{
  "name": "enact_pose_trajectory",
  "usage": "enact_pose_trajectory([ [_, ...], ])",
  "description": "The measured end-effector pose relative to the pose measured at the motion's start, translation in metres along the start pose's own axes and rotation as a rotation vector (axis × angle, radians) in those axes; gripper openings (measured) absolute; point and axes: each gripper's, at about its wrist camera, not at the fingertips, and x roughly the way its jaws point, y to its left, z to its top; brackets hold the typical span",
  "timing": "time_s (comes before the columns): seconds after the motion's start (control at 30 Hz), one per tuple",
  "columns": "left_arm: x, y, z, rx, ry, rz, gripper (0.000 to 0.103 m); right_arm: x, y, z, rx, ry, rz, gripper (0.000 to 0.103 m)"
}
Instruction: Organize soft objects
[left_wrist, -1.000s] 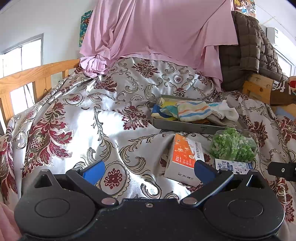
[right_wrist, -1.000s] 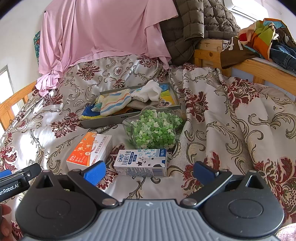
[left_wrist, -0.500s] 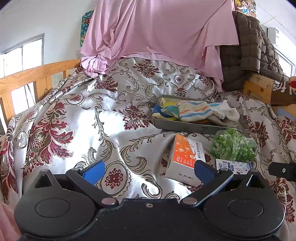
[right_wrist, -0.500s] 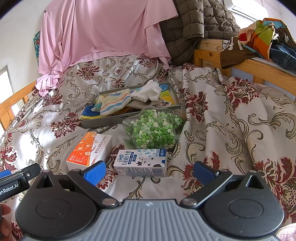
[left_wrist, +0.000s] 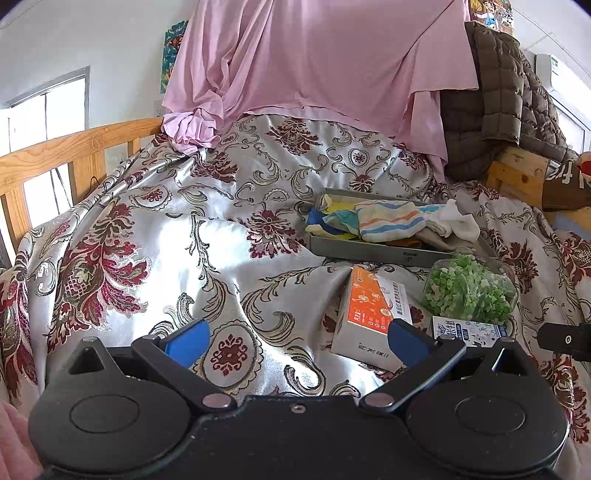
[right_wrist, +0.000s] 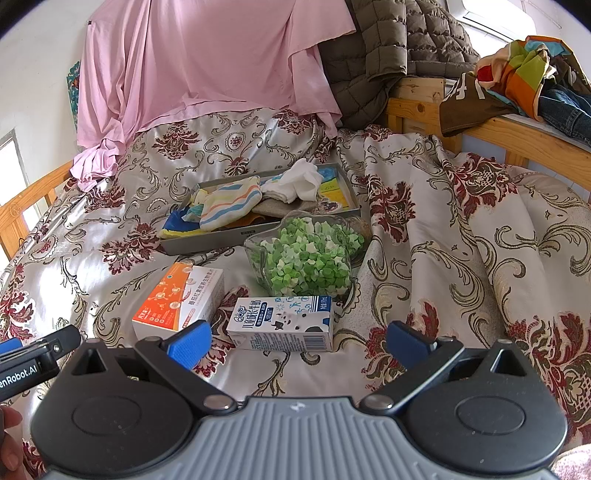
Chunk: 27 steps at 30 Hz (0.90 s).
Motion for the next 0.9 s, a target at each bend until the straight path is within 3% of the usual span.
enact_pose_trajectory([
  [0.77, 0.0003, -0.0017, 0.0006, 0.0, 0.001, 0.003, 0.102, 0.0001, -0.0001, 0.0003, 0.0, 0.001, 0.0, 0.103],
  [0.9, -0.0014, -0.0016, 0.0009, 0.016, -0.004, 0.046, 0.102, 0.0002, 0.0001, 0.0001, 0.001, 0.001, 0.0, 0.103],
])
